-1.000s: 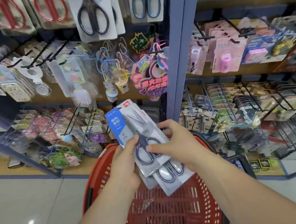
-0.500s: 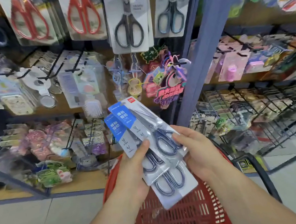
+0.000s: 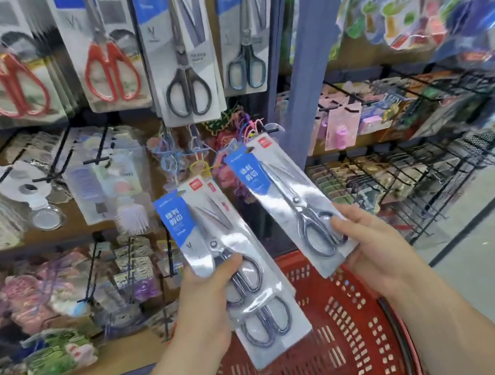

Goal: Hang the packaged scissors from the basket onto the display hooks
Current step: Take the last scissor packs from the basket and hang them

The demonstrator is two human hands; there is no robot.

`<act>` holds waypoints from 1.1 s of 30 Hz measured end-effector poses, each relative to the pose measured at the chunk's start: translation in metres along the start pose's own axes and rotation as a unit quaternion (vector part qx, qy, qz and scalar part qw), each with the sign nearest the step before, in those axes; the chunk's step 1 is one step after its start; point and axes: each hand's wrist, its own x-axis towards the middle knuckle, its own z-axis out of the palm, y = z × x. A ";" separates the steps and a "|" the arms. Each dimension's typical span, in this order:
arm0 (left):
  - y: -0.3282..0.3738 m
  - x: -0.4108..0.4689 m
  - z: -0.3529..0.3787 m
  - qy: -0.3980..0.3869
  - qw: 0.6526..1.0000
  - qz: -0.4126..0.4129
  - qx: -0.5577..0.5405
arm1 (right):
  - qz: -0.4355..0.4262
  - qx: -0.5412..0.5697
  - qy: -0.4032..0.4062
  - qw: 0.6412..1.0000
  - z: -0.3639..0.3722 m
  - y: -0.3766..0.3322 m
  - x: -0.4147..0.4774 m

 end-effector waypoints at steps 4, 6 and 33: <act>0.022 0.003 0.001 -0.009 0.997 0.066 0.040 | -0.028 0.072 0.002 0.997 0.006 -0.011 0.004; 0.037 0.004 0.006 -0.010 0.993 0.104 0.051 | -0.040 0.002 0.024 0.999 0.018 -0.013 0.007; 0.139 0.030 0.061 -0.029 0.959 0.272 0.077 | -0.288 -0.078 -0.002 0.954 0.130 -0.100 0.102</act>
